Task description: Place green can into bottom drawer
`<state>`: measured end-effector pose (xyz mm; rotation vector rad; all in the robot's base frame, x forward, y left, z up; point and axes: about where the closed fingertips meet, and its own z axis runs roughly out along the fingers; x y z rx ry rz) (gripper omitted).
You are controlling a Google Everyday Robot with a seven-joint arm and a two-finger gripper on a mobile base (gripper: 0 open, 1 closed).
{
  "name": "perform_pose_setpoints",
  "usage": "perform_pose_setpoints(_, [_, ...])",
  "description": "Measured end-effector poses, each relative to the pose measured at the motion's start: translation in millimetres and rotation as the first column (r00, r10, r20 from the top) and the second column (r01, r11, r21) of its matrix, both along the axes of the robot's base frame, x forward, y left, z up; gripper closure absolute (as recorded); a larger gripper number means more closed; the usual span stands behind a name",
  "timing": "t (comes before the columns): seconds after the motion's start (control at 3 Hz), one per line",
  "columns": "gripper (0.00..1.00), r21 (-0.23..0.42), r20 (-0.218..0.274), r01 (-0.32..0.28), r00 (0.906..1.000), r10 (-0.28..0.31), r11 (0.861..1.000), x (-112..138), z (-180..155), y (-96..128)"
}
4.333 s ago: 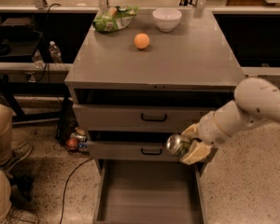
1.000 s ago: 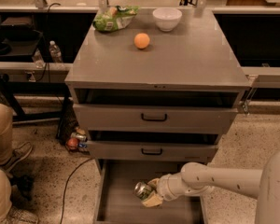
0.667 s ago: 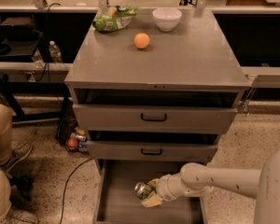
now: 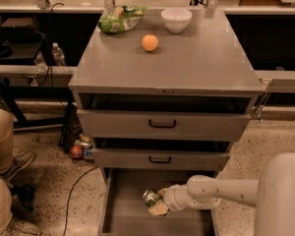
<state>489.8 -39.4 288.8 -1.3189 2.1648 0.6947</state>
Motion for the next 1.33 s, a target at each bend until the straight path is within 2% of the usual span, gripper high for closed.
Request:
perform_pose_setpoints(0.33, [1.00,0.006,-0.020,0.204,0.9788,-0.204,0.979,25,-58,-6])
perform_pose_setpoints(0.67, [1.00,0.000,-0.032,0.296,0.9546,-0.296,0.955,33,-87,-8])
perform_pose_setpoints(1.0, [0.81,-0.008,-0.072,0.354,0.9328,-0.353,0.935,37,-114,-9])
perform_pose_setpoints(1.33, [0.59,-0.014,-0.110,0.373,0.9215,-0.372,0.928,38,-131,-8])
